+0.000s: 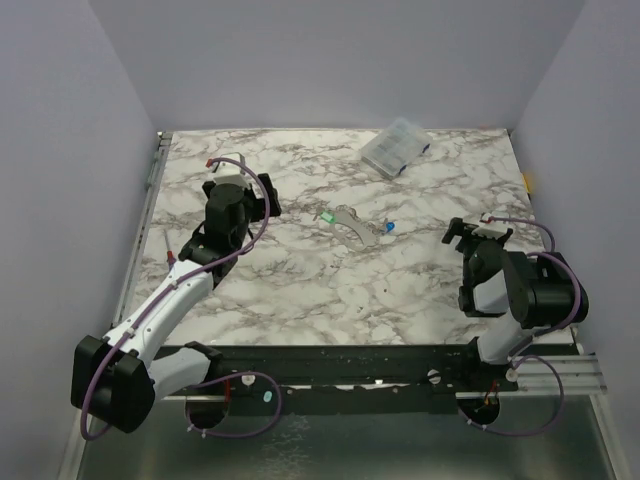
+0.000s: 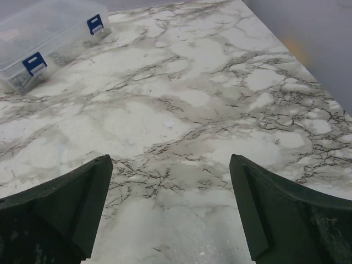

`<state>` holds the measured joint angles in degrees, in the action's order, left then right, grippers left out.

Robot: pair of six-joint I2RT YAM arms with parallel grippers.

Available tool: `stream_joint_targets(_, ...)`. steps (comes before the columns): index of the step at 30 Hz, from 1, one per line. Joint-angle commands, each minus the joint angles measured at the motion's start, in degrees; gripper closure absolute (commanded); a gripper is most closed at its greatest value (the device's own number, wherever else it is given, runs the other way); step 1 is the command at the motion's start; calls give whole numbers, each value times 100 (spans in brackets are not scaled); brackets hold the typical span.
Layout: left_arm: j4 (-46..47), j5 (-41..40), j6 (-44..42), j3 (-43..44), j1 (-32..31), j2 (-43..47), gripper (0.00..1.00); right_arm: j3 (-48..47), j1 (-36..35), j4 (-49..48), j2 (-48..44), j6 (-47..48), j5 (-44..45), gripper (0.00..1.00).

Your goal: Put the keys on the keyring

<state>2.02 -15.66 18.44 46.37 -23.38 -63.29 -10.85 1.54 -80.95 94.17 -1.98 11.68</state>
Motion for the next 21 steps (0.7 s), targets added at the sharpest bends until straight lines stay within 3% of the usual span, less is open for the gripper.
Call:
stream_joint_targets(1, 7, -819, 195, 8, -23, 70, 1, -31, 30, -197, 14, -39, -70, 0)
stream_joint_targets(11, -19, -403, -221, -45, -18, 130, 1, -46, 30, -178, 17, -40, -71, 0)
stream_joint_targets(21, -9, -497, -92, -63, -18, 33, 1, -98, 30, -67, -2, -99, 18, 0)
